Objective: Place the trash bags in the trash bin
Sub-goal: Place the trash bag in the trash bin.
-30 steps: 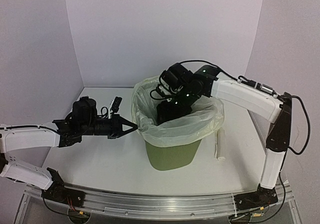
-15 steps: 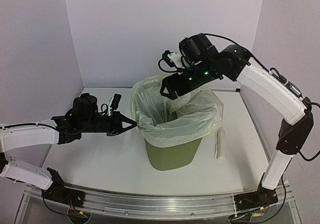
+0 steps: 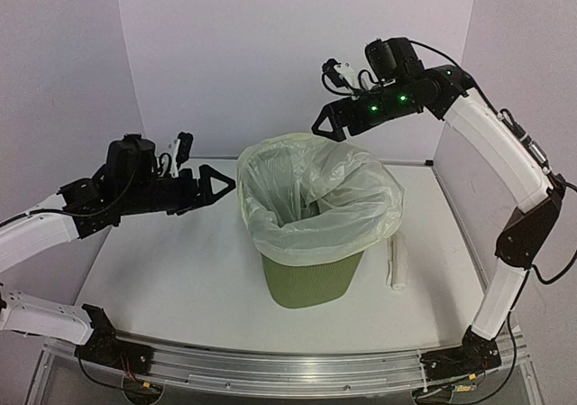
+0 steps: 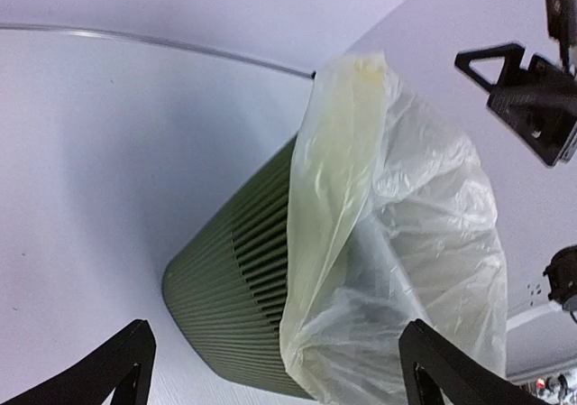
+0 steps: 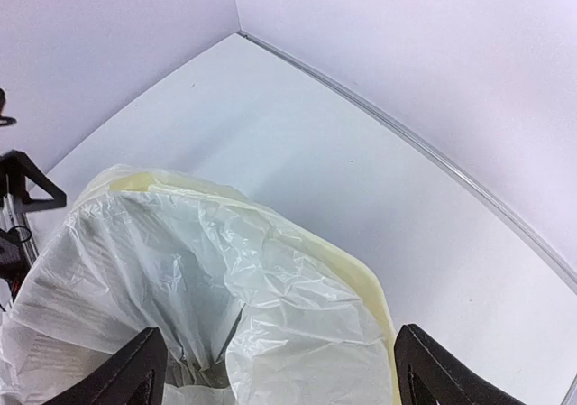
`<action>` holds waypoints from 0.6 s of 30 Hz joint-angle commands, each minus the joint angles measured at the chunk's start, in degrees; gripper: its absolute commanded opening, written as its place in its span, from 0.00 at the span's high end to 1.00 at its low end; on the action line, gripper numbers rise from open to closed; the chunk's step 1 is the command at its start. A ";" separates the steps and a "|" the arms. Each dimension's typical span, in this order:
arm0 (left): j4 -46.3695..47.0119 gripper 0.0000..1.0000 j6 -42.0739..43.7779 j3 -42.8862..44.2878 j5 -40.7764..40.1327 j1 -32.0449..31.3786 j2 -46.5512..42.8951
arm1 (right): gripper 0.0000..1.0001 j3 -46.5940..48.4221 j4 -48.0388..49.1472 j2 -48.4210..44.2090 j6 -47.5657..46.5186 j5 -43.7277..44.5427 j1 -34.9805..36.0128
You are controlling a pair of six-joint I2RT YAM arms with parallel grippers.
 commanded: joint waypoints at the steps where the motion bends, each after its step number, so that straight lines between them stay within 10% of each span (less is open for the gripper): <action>1: -4.95 0.00 6.51 8.87 -8.39 -0.10 1.41 | 0.14 1.66 2.11 1.33 -3.42 -6.68 0.07; 18: -2.96 0.17 25.64 35.51 -5.59 -0.02 29.95 | 0.16 -12.79 9.73 -6.46 9.88 7.15 -3.09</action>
